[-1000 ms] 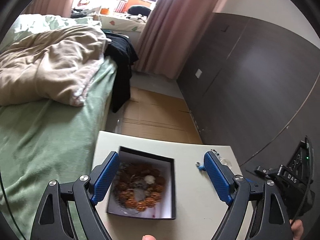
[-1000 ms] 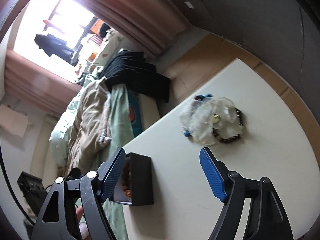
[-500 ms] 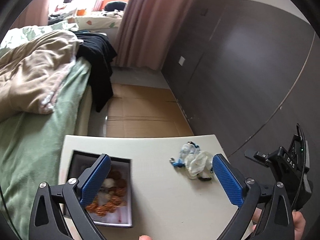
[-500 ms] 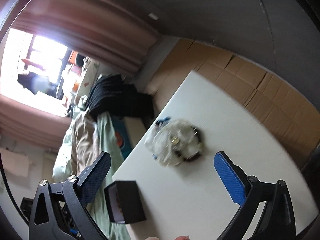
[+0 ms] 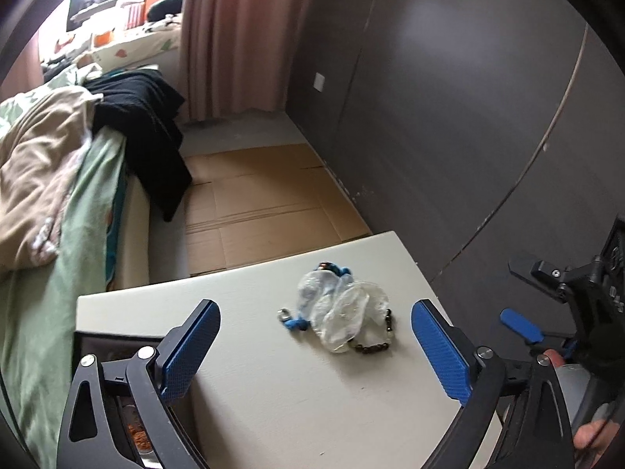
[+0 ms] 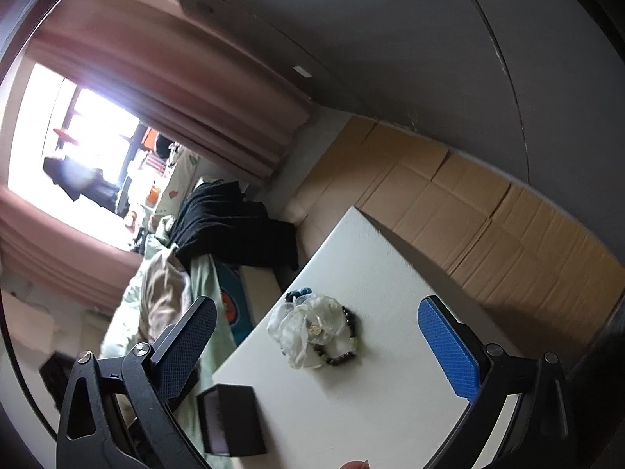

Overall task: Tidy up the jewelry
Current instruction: 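Reach the left gripper to the white cloth pouch and close on it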

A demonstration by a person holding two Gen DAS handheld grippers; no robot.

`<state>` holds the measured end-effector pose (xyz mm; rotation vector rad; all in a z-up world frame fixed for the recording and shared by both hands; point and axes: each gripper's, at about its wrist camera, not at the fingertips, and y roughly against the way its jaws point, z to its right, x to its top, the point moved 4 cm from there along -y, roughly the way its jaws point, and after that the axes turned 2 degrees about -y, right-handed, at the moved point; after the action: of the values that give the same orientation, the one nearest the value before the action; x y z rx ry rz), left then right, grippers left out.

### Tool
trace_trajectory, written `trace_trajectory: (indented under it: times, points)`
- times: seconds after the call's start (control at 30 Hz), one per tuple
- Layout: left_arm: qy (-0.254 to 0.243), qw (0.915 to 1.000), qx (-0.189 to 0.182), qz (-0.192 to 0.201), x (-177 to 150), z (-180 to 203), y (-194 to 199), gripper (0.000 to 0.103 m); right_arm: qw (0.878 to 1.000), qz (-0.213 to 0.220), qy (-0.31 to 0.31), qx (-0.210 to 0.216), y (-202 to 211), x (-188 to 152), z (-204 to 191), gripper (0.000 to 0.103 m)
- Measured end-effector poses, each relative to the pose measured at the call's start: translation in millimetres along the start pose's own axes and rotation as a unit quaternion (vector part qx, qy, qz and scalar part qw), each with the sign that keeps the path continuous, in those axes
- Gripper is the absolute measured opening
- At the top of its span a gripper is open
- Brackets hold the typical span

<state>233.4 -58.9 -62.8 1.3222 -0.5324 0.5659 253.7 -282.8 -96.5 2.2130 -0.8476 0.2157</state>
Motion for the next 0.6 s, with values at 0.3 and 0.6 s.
trace_trajectory:
  times: [0.3,0.6]
  points:
    - [-0.003,0.9979,-0.001,-0.064,1,16,-50,0.073,0.999,-0.017,0.003,-0.030,1,11,17,0.103]
    - [-0.032,0.9944,0.027,-0.097,-5,26,-93,0.072,0.996,-0.049,0.005,-0.070,-10,10,31,0.103]
